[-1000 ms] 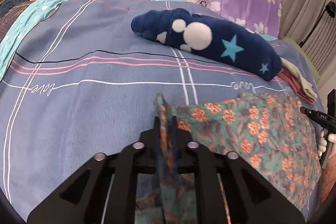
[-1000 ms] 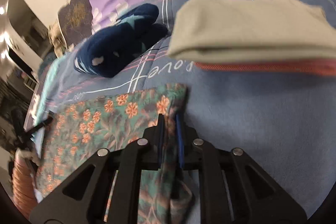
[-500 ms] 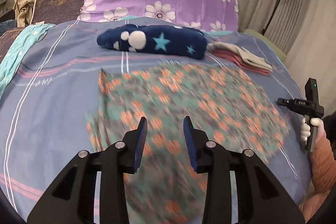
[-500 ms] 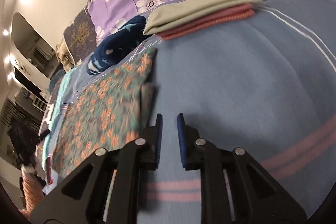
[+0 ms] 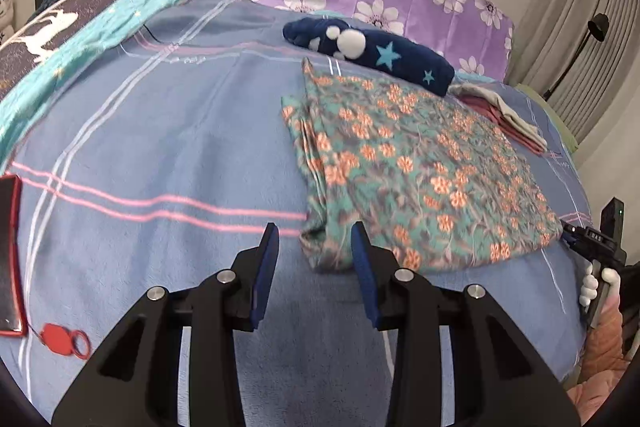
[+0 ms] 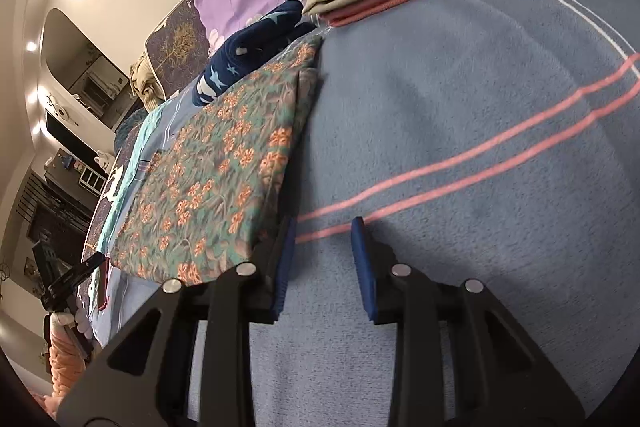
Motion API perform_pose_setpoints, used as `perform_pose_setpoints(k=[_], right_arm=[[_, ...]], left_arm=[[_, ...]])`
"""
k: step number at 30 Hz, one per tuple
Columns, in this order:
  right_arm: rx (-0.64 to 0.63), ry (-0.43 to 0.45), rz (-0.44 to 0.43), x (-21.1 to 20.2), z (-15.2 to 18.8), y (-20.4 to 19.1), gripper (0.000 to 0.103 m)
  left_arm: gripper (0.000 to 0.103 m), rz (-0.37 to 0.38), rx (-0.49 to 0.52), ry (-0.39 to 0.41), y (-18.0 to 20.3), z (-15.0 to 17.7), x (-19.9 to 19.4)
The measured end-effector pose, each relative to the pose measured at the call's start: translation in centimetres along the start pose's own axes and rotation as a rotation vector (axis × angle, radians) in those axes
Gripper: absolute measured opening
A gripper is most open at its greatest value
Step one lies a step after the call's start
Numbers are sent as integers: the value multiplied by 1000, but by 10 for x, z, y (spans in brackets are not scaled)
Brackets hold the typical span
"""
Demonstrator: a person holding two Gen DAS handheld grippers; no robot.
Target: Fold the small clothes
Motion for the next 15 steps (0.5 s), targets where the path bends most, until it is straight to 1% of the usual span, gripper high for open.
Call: perform_pose_setpoints(k=[3,5,6,7,8,9,11,13,14,15], right_arm=[[-3,7,-10,-1,4,0,34],[11,6,-20,-3,8,3,33],[16,7,-23,-3,9,5,33],[22,7,-31,-4,10,7,33],[26,9,-37,-5,11,8,33],[29,9,-42,-6,12,9,33],[31,8,-47,-8,13,9,33],[27,7,-47,-8,14,9,33],[23,3,-47,-8,14,8,33],[18,0,-51,-8,15,8,33]], left_arm=[[38,0,1,-44,6,8,14],[38,3,4,-50,9,11,19],[38,-13,18,-66,12,13,23],[39,-49,39,-93,12,17,27],[40,-122,104,-130,14,24,33],[40,-131,132,-115,15,26,32],[40,-148,122,-123,15,27,27],[37,-197,110,-125,17,21,17],[37,-218,119,-106,23,15,10],[36,-221,141,-67,34,6,0]])
Point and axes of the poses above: each gripper's, at about its wrist camera, not at the fingertips, and x roughly the way its jaws point, y to its right, z to its underside, the point moved 3 cm from there along x, roughly the way its jaws point, and after that the axes turned 15 degrees about x, right-handed, at the moved point
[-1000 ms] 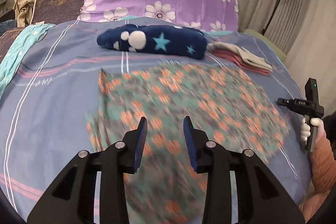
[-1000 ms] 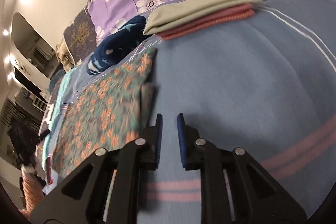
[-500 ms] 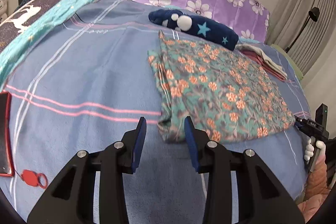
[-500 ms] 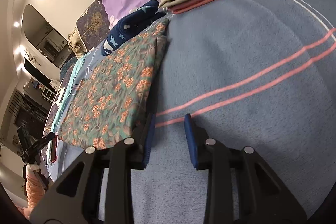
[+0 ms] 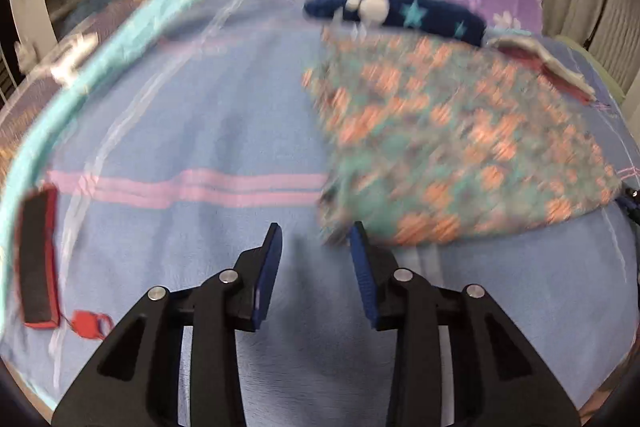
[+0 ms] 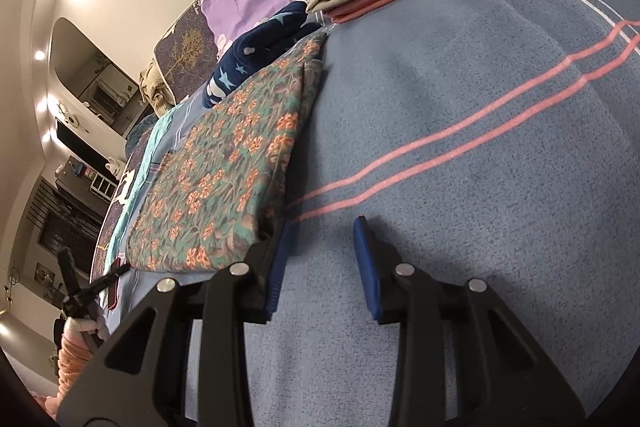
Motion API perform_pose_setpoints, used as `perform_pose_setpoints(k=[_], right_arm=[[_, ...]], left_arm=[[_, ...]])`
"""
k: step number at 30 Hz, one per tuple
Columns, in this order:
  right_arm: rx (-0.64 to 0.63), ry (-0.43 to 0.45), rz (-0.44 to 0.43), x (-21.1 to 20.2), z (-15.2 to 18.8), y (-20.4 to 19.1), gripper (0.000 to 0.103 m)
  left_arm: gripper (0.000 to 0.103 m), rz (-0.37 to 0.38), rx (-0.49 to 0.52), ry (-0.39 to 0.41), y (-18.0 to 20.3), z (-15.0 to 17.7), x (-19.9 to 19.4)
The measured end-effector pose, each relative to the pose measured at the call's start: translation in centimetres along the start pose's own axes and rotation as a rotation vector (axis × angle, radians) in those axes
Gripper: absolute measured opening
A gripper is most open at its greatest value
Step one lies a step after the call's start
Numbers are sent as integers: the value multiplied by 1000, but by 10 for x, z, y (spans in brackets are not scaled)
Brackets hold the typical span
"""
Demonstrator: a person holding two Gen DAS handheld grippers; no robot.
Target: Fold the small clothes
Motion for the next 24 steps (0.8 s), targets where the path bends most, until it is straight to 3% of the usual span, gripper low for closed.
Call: perform_pose_setpoints(k=[2,3,5,7,10,13,17,20,24], right_arm=[[-11,-6,-12,1,1,-3,29],[-16,-11,-23,1,1,-3,24],[-17,-14,-38,1,2,-4,23],[-3,-13,-55,0,1,-3,22],[11,-21,-82,-3,-1,-2,22],[-9,-53,-76,-2,-1,-8,22],[-47,-105,-117,1,1,-20,22],[-75,-140,-149,7,0,-29,23],[-132,-174,-159,24,2,-46,23]], left_arm=[[36,37,34,85,21,-22,-21],[36,88,53,132,38,-35,-31],[36,208,93,175,73,-57,-37],[36,349,163,179,122,-79,-30],[36,463,252,146,186,-100,-9],[36,522,317,104,240,-112,15],[36,552,356,42,277,-109,38],[36,495,388,2,281,-97,57],[37,528,324,8,270,-96,52]])
Point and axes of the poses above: each gripper's, at about its wrist camera, not at the fingertips, and x roughly the way its jaws point, y to its right, z to its underside, the point moved 3 cm from there along x, roughly the way its jaws point, and after that the axes turned 15 degrees about x, right-handed, at the moved point
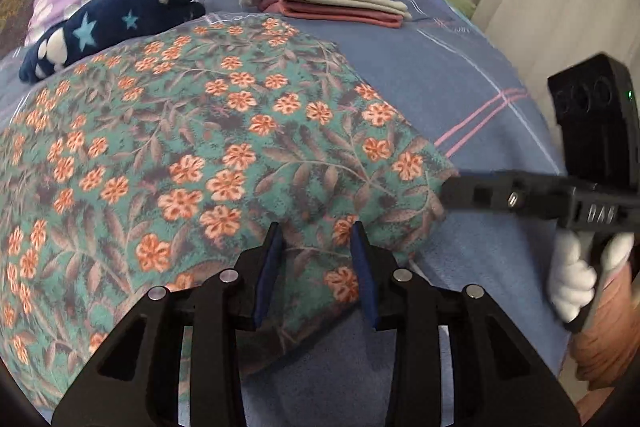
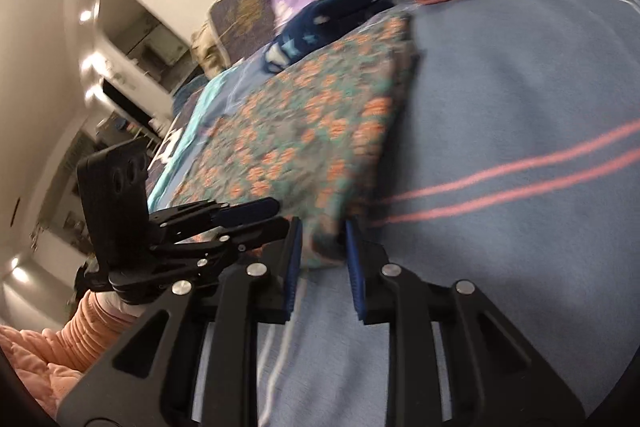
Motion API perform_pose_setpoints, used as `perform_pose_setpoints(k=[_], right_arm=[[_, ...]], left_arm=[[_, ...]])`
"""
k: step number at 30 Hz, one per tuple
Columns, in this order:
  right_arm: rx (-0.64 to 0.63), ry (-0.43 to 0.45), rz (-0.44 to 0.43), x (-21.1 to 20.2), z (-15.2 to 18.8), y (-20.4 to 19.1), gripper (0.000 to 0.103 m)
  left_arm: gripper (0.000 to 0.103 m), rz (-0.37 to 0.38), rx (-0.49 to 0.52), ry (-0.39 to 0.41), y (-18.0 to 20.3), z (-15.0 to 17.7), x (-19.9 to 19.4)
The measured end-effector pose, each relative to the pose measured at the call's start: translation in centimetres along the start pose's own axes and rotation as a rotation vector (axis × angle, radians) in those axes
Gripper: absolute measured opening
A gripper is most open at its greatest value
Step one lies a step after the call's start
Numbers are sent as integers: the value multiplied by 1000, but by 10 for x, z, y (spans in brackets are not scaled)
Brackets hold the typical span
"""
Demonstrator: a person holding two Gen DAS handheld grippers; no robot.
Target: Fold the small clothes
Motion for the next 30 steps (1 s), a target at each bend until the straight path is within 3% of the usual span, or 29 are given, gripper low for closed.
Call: perform_pose_setpoints(k=[4,10,12,14,16,18,20,25,27,30], right_arm=[[-62,-36,-46,11,4,-16,25],[-54,-33,-68,7,7,-15,29],[-52,-37,-56,8,8,-14,31],[-59,-39,-43,9,10,-15,32],[-69,-40,-31,10,12,-16,33],[-82,-38,-19,9,15,-19,35],[-94,-39,-2,9,17,-21,35],[-141,-72,22,-10,24,-17,35],[-133,-20,89,-26,13,-8,35],[-2,61,145,-39,-25,12,35]], left_arm=[[37,19,-60,14,-10,-2,-11],[41,166,-139,94,-11,-26,-19],[51,184,-114,92,-2,-39,-14],[52,192,-61,75,10,-51,-5],[53,188,8,21,23,-61,12],[53,129,52,-55,29,-62,30],[50,68,71,-125,29,-57,44],[24,89,-5,-104,13,-47,33],[23,104,-27,-98,8,-43,31],[23,126,-25,-98,11,-42,32]])
Point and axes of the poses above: each gripper's, at about its wrist camera, not at the fingertips, and x roughly the way its jaws point, y to its right, z to its underside, the point moved 3 cm from there along x, roughly the way its jaws point, and after that the axes turned 15 degrees about x, right-handed, at the moved point
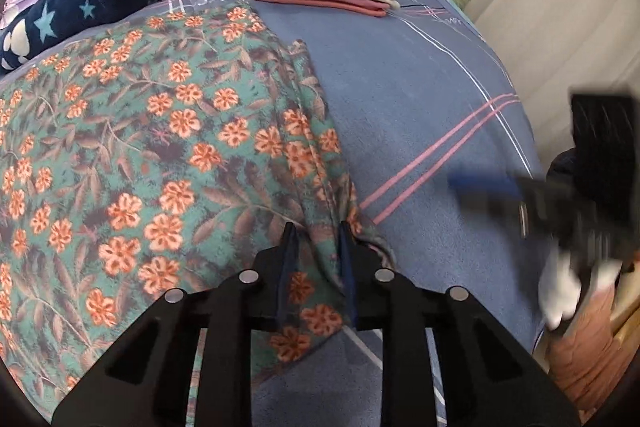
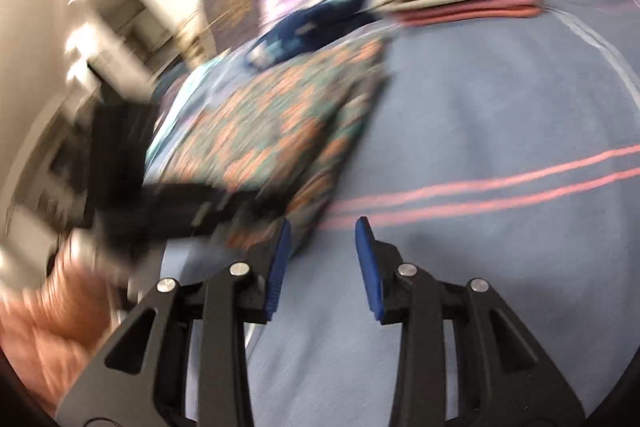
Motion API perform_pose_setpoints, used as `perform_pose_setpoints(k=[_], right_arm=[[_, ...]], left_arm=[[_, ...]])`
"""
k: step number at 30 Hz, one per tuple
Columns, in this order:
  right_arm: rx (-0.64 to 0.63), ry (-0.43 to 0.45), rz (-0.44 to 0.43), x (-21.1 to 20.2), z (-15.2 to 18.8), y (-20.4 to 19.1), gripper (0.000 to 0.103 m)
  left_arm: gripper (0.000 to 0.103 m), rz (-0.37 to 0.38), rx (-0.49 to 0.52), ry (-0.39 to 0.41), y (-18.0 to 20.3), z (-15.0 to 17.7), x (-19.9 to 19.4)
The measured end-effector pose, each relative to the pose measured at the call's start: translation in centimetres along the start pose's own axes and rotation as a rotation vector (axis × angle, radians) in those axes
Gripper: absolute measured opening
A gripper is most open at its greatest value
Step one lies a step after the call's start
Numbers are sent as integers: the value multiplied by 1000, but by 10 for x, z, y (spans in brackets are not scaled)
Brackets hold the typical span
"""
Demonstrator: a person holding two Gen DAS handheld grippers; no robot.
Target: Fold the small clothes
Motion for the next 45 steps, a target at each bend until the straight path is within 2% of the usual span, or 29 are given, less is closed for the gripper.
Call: perform_pose_setpoints(k=[2,5,12,13,15,16,19,21,23,24,25,26,27,28,30,32,35,36,37,38,39,41,44,45], right_arm=[[67,14,8,7,-23,10,35],[157,-34,-6,35,-54,17,35],[202,-117,-21,102,-94,14,36],[212,-119,-40,108,-98,13,34],[226,-104,-51,116,-106,11,3],[227,-88,-49,114,-110,9,2],[211,6,-123,91,-120,-3,2],[171,24,-44,94,-120,-3,2],[150,-24,66,118,-114,10,2],[161,-31,63,126,-112,14,1],[199,-28,15,125,-112,21,1],[231,-30,-24,121,-112,25,3],[261,-33,-47,116,-114,28,10],[279,-23,-46,110,-118,29,12],[265,18,-15,104,-127,26,36],[263,11,-30,101,-133,22,49],[253,-85,-66,122,-135,11,54],[238,-98,-56,129,-136,9,53],[219,-103,-47,133,-136,6,48],[191,-100,-29,140,-136,-1,14],[166,-87,2,143,-136,-6,5],[114,2,95,135,-139,-6,2],[54,157,315,123,-148,9,0],[66,149,300,121,-149,12,0]], left_arm=[[23,17,9,-9,4,1,4],[24,28,48,-22,17,0,5],[21,17,93,-24,24,-6,6],[17,16,103,-23,26,-7,6],[12,19,116,-20,28,-9,8],[9,24,120,-16,29,-11,8],[8,58,135,0,35,-14,8],[8,51,157,-10,41,-14,14],[8,50,164,-16,46,-11,21],[8,48,165,-13,46,-10,22],[8,51,167,-5,46,-9,22],[8,57,165,-2,46,-9,21],[8,70,159,0,44,-7,20],[8,79,153,1,43,-6,19],[8,85,149,2,41,-5,19],[8,78,159,1,43,-4,18],[14,58,186,-12,51,-6,19],[19,54,196,-16,55,-8,20],[23,48,208,-20,59,-9,21],[25,42,219,-23,62,-11,22],[28,34,234,-23,66,-12,22],[29,29,250,-18,69,-13,22],[29,57,242,1,71,-8,18],[29,75,235,11,69,-4,15]])
Point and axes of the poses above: each gripper's, at about its wrist camera, not at the fingertips, and x roughly the way its jaws point, y to its right, z to its underside, the point moved 3 cm from there along x, roughly the way its jaws point, and after that the axes turned 15 degrees about x, right-handed, at the moved point
